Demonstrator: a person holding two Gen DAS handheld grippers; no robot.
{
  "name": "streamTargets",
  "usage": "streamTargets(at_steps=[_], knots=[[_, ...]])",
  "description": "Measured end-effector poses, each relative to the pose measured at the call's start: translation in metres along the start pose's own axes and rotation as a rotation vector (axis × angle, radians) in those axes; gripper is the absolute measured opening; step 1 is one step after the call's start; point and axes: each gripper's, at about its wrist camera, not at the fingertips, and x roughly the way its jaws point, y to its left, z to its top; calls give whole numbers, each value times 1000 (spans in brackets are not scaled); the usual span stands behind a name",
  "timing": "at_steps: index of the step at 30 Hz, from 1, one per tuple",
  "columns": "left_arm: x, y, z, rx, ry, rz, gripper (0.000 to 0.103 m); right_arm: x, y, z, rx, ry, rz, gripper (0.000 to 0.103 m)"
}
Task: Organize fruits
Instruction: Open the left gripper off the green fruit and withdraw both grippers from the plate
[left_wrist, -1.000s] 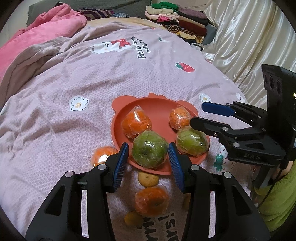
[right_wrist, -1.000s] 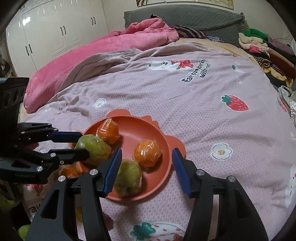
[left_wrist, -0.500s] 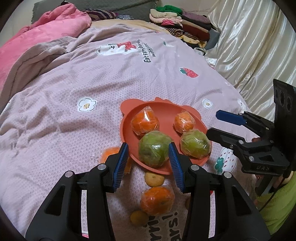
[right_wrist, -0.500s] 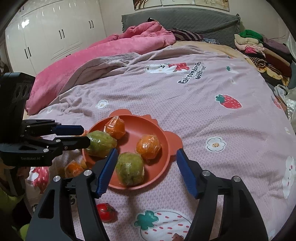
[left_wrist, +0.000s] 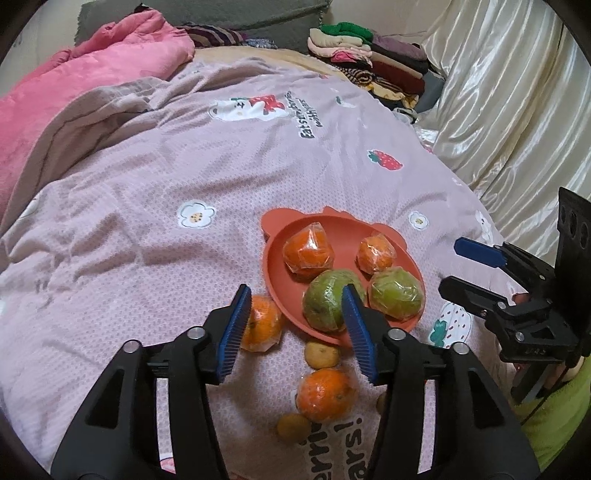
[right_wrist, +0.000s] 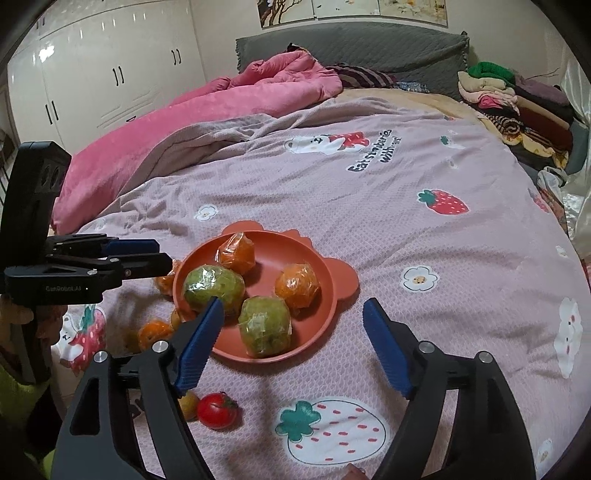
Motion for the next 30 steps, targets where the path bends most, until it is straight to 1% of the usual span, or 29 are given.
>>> streamTargets(at_steps=[4, 7, 9, 14, 24, 26, 30], knots=[[-4, -1, -1, 7, -10, 4, 46, -5, 3, -1, 2, -9, -4, 82], [-8, -3, -1, 14, -19, 2, 50, -9, 6, -2, 1, -12, -10, 84], [-11, -4, -1, 14, -28, 2, 50, -12, 8, -1, 3, -16, -15, 85], [-21, -4, -2, 20, -54, 16, 57, -20, 13, -1, 9, -33, -14, 90], [-35, -1, -8, 13, -80, 19, 65, -29, 27, -3, -3, -43, -18, 93], [-39, 0, -10, 9, -88, 22, 69, -31, 30, -3, -6, -45, -18, 93], [-45, 2, -12, -4, -97, 36, 74, -37, 35, -5, -11, -56, -15, 94]])
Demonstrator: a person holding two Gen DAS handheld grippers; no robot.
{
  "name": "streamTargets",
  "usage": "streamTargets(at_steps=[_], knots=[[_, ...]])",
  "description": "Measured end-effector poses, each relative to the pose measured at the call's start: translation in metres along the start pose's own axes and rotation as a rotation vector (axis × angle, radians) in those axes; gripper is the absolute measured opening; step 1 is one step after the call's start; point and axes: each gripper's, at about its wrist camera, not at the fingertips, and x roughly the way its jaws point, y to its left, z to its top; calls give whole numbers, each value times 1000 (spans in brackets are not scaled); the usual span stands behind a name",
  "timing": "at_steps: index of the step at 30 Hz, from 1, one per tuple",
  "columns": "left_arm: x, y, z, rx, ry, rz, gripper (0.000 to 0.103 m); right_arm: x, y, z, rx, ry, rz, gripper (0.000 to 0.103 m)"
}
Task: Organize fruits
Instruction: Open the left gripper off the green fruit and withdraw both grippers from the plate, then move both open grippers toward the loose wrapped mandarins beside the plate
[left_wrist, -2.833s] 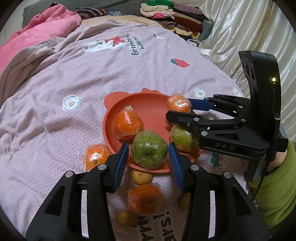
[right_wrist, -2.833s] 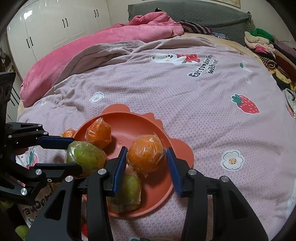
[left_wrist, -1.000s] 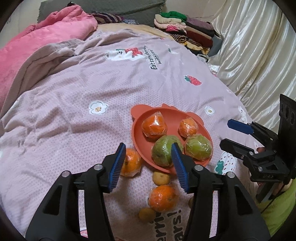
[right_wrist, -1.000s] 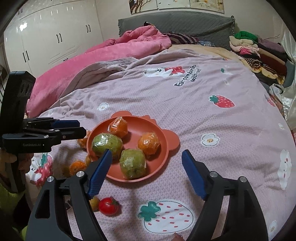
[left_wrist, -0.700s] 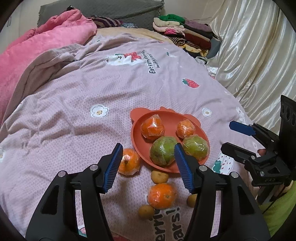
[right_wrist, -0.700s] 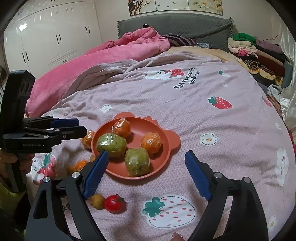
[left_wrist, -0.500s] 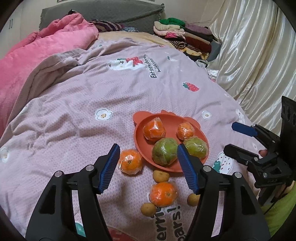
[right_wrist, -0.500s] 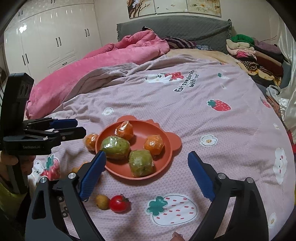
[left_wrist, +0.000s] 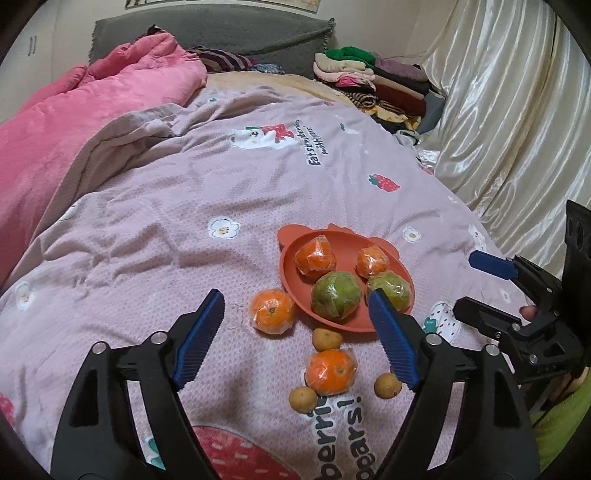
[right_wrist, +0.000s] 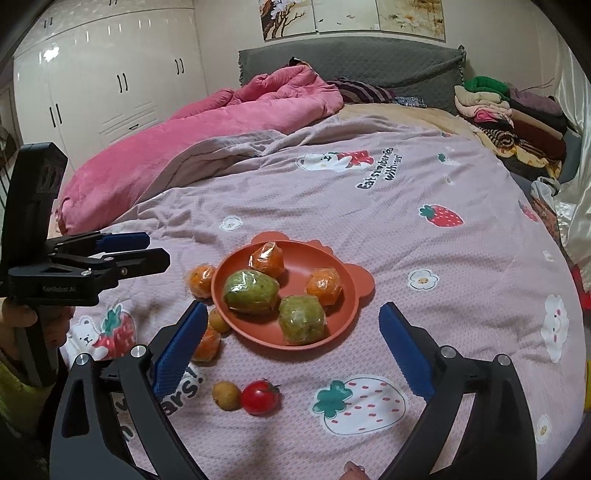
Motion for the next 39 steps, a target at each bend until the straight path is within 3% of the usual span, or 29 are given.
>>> streamTargets(at_steps=[23, 39], knots=[[-30, 9, -16, -4, -26, 36, 87, -12, 33, -23, -15, 29, 23, 94], [-42, 11, -30, -5, -12, 62, 89, -17, 57, -37, -51, 51, 61, 94]])
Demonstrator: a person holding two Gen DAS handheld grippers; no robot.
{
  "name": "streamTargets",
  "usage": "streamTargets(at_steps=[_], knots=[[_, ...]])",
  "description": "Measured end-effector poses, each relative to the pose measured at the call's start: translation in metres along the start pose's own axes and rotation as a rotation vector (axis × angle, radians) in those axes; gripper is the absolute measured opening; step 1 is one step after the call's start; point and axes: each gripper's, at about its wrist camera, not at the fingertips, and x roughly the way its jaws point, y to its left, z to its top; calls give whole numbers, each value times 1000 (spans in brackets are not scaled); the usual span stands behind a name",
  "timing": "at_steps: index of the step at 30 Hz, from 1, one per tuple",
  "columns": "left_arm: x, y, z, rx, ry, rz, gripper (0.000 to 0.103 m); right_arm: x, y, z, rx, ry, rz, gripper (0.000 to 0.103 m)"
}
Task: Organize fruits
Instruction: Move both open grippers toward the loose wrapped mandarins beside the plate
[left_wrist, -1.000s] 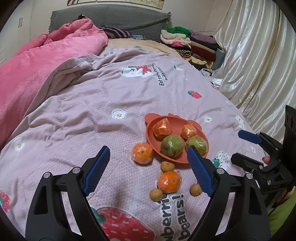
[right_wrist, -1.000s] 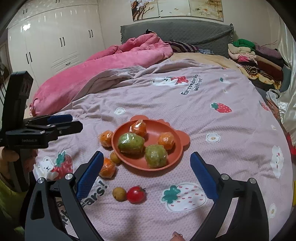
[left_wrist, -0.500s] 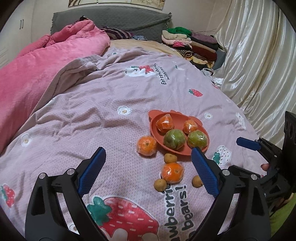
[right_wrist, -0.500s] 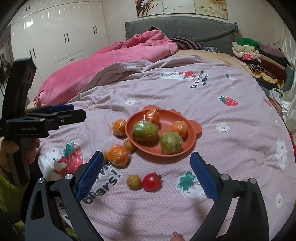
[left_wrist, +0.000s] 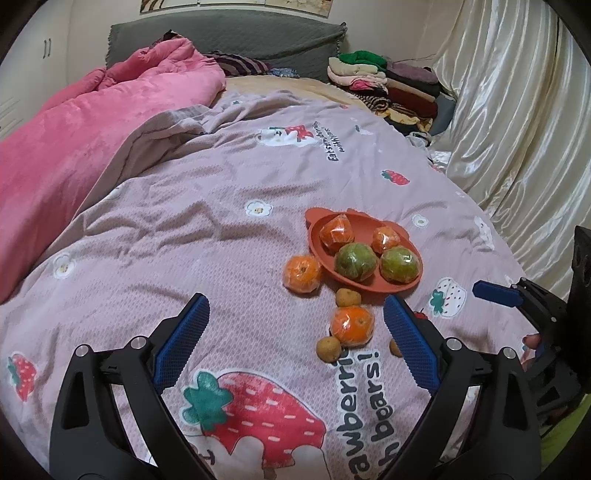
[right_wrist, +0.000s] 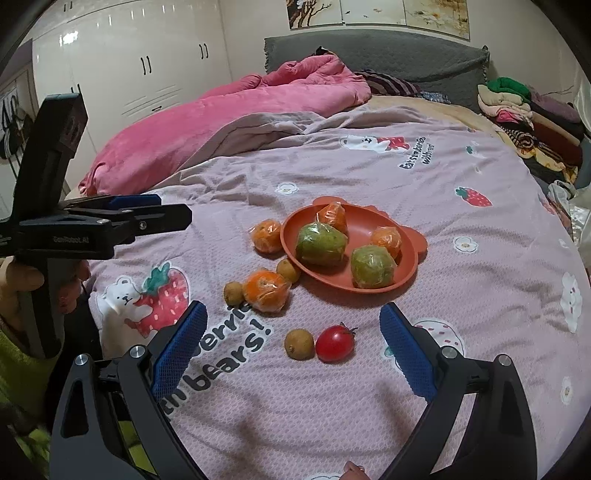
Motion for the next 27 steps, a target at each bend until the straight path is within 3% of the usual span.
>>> streamTargets(at_steps=[16, 27], knots=[[2, 1, -18, 13, 45, 30, 89, -1, 8, -11, -16, 15, 12, 94], [23, 14, -22, -10, 98, 41, 89, 24, 14, -10, -36, 51, 32, 94]])
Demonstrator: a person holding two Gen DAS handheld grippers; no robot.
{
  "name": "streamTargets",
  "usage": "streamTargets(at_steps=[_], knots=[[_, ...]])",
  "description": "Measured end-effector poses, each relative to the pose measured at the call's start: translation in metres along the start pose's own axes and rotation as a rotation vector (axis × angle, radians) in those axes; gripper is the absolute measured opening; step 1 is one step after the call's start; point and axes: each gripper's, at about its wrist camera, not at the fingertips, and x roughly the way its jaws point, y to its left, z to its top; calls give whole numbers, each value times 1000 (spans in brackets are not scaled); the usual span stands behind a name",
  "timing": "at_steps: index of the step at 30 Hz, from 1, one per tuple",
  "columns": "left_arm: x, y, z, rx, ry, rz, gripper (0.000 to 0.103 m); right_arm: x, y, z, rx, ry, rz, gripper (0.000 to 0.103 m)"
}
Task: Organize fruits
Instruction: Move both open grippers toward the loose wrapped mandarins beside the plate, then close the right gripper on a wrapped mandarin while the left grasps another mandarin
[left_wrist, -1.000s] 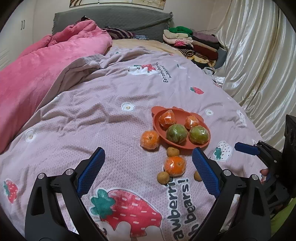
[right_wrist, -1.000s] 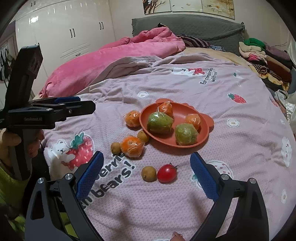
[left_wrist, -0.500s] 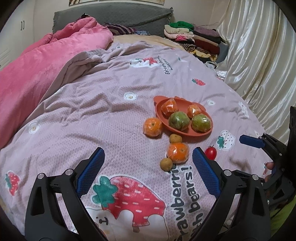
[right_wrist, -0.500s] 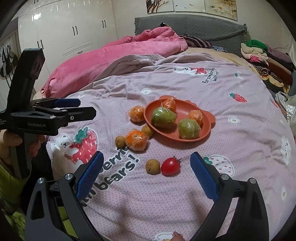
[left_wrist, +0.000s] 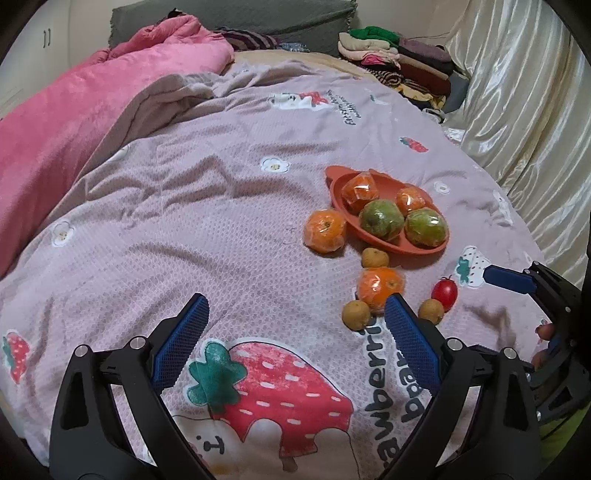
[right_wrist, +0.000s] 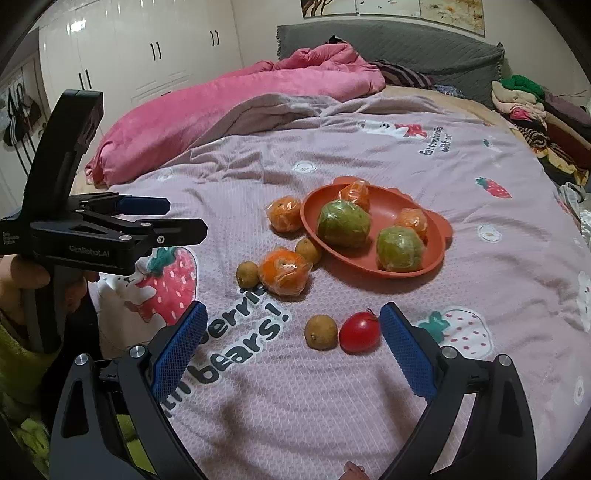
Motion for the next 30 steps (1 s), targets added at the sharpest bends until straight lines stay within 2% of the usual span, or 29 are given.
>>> streamTargets(at_steps=[9, 11, 13, 15, 17, 22, 30], knots=[[18, 10, 13, -28, 30, -23, 89, 28, -1, 8, -13, 31, 13, 92], [21, 11, 19, -26, 37, -30, 89, 33, 0, 11, -26, 35, 19, 81], [25, 10, 23, -20, 46, -33, 89, 39, -1, 14, -28, 43, 19, 76], [29, 10, 27, -15, 53, -41, 87, 44, -2, 16, -29, 50, 25, 71], [33, 10, 32, -13, 62, -53, 82, 51, -4, 16, -32, 66, 27, 62], [44, 10, 41, -6, 83, -67, 73, 65, -7, 16, -15, 87, 49, 53], [62, 5, 46, 20, 118, -89, 66, 81, -8, 17, 5, 105, 89, 51]])
